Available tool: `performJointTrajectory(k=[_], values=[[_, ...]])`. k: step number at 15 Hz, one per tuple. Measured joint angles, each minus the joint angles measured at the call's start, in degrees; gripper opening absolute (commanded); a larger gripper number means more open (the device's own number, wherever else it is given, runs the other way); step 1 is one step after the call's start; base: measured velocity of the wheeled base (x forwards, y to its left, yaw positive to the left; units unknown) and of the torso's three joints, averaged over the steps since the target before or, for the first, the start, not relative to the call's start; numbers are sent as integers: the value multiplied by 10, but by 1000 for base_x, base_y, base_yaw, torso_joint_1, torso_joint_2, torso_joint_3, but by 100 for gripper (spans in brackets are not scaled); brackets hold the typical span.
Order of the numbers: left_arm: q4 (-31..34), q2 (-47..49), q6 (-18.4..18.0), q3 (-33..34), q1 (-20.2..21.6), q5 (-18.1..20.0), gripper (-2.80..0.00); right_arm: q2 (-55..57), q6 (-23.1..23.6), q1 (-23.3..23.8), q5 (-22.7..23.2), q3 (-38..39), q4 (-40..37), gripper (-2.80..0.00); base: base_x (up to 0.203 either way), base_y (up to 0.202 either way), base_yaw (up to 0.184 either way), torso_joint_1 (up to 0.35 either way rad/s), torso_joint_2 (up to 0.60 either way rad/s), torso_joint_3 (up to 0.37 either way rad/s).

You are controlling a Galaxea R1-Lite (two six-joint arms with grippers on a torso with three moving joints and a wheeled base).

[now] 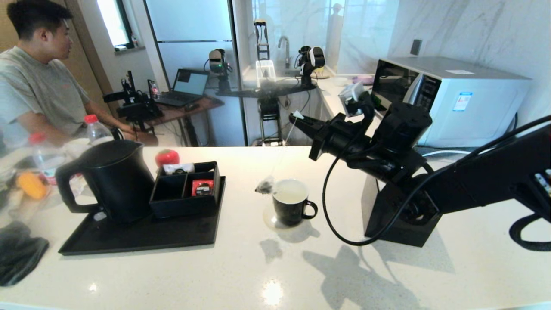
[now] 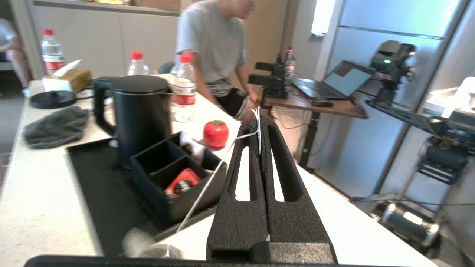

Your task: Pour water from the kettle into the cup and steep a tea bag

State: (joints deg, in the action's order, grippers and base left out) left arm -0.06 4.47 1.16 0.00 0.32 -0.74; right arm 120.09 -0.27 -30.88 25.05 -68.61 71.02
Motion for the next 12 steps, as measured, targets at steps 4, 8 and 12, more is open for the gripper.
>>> performJointTrajectory(k=[4, 8, 12], values=[[0, -36, 1, 0, -3, 0, -280, 1, 1, -11, -1, 9, 2, -280, 0, 0, 0, 0, 0, 0], [0, -43, 2, 0, -3, 0, -280, 9, 0, -11, -1, 52, 37, -280, 0, 0, 0, 0, 0, 0], [0, -44, 2, 0, -3, 0, -280, 20, -1, -8, 0, 87, 65, -280, 0, 0, 0, 0, 0, 0]])
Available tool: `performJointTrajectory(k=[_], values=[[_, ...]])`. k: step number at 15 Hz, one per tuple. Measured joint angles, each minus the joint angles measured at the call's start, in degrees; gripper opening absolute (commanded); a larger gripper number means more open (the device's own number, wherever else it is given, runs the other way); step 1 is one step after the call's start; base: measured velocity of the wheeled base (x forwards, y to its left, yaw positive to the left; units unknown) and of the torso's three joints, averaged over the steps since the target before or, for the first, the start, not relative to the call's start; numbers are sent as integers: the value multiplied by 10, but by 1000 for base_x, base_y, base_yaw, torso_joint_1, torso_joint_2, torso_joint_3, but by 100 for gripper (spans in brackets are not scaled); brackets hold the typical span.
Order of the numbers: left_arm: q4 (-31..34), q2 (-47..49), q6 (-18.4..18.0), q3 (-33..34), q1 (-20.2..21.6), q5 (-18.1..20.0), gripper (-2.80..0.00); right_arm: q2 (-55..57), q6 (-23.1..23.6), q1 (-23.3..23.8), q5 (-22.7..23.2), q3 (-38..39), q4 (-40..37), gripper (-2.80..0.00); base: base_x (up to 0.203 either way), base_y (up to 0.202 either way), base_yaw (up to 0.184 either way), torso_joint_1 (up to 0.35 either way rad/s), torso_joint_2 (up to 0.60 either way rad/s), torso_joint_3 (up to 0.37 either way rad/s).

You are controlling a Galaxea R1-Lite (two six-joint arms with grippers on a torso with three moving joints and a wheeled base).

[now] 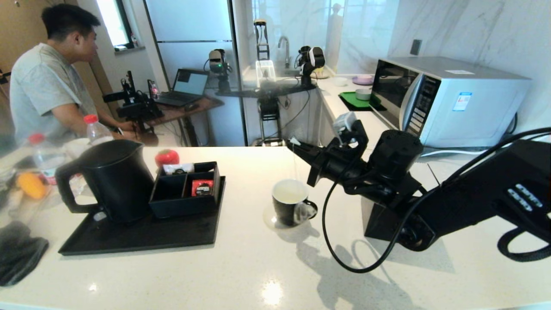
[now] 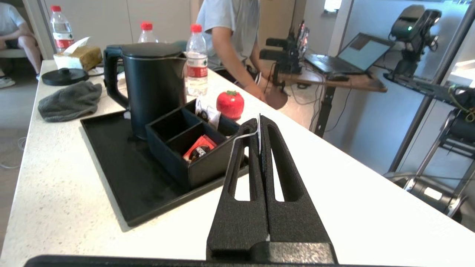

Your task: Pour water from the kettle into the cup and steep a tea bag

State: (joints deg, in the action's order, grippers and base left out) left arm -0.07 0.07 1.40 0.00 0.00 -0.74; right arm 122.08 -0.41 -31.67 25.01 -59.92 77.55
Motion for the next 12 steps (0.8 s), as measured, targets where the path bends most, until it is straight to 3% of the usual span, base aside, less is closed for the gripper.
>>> performJointTrajectory(k=[9, 12], values=[[0, 0, 0, 0, 0, 0, -280, -12, 0, 1, 0, -120, -91, -280, 0, 0, 0, 0, 0, 0], [0, 0, 0, 0, 0, 0, -280, -11, 1, 1, 0, -113, -83, -280, 0, 0, 0, 0, 0, 0]])
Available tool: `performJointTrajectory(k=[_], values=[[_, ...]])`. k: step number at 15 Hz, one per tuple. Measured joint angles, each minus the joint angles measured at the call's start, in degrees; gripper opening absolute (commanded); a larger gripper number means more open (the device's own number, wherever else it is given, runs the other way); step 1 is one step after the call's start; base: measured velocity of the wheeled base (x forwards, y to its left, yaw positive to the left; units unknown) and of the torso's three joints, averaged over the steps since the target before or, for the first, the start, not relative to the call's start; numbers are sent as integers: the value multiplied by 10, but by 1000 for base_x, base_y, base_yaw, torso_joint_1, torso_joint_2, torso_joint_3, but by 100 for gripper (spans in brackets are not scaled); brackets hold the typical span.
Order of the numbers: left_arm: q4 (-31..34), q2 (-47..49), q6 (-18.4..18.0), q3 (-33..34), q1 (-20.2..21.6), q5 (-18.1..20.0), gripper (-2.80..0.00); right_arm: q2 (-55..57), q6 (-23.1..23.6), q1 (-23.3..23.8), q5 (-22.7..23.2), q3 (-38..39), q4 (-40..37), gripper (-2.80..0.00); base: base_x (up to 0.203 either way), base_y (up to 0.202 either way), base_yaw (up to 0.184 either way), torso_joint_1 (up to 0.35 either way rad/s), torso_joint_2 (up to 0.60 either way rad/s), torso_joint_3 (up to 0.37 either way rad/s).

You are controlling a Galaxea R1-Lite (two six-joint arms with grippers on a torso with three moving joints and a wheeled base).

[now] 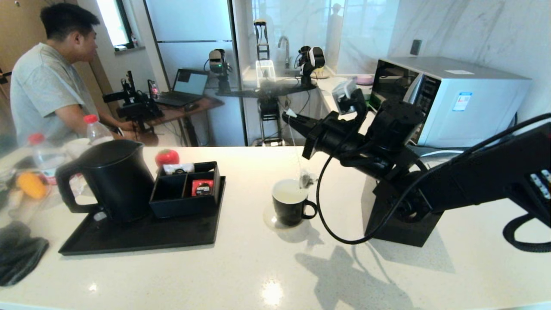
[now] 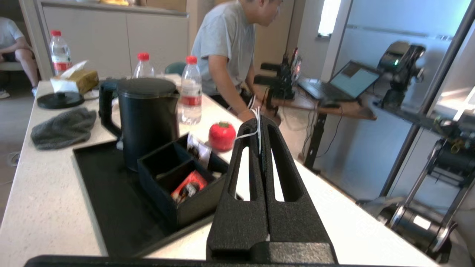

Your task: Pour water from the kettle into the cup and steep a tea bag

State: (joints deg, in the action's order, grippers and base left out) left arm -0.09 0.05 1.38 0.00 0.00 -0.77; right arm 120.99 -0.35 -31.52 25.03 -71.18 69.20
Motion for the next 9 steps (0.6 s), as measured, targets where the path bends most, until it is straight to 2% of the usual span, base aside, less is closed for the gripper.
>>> performJointTrajectory(k=[9], values=[[0, 0, 0, 0, 0, 0, -280, 45, 0, 1, 0, 79, 80, -280, 0, 0, 0, 0, 0, 0]])
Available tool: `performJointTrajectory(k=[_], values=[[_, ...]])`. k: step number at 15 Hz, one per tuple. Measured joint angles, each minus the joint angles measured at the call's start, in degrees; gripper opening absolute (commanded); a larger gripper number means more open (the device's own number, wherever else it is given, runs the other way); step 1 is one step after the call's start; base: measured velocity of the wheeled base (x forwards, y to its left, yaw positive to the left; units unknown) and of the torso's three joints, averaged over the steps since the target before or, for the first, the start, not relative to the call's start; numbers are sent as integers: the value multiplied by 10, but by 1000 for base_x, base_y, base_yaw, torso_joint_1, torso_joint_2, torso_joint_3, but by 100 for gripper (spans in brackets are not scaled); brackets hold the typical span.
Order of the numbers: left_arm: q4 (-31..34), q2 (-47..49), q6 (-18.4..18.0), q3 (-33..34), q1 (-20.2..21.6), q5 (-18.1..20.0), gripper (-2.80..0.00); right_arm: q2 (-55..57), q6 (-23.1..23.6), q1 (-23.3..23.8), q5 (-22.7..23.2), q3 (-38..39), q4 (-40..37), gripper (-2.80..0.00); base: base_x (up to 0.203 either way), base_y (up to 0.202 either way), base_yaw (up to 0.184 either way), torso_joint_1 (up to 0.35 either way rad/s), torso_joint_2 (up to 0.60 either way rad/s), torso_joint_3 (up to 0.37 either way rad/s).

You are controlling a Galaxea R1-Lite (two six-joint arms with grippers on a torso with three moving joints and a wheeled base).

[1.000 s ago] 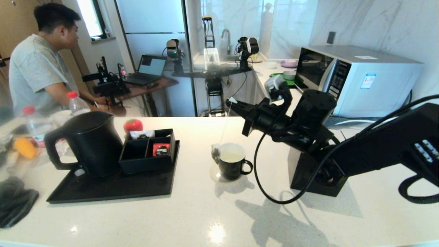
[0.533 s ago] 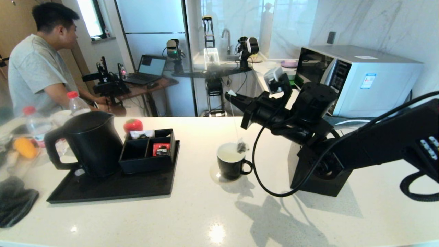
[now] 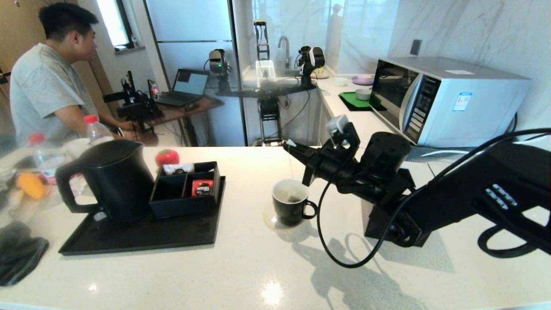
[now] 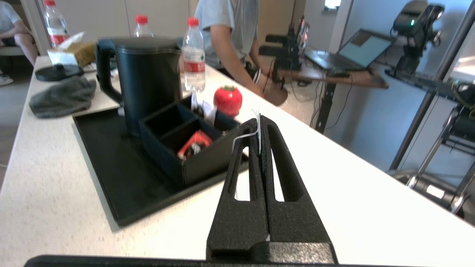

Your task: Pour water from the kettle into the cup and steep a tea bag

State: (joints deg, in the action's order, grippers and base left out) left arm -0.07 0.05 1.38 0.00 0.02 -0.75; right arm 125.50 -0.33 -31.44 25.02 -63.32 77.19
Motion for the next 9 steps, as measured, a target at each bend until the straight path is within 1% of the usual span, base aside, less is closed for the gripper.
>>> performJointTrajectory(k=[4, 9], values=[[0, 0, 0, 0, 0, 0, -280, 32, 0, -1, 1, 30, 40, -280, 0, 0, 0, 0, 0, 0], [0, 0, 0, 0, 0, 0, -280, 42, -1, 0, 1, 37, 44, -280, 0, 0, 0, 0, 0, 0]])
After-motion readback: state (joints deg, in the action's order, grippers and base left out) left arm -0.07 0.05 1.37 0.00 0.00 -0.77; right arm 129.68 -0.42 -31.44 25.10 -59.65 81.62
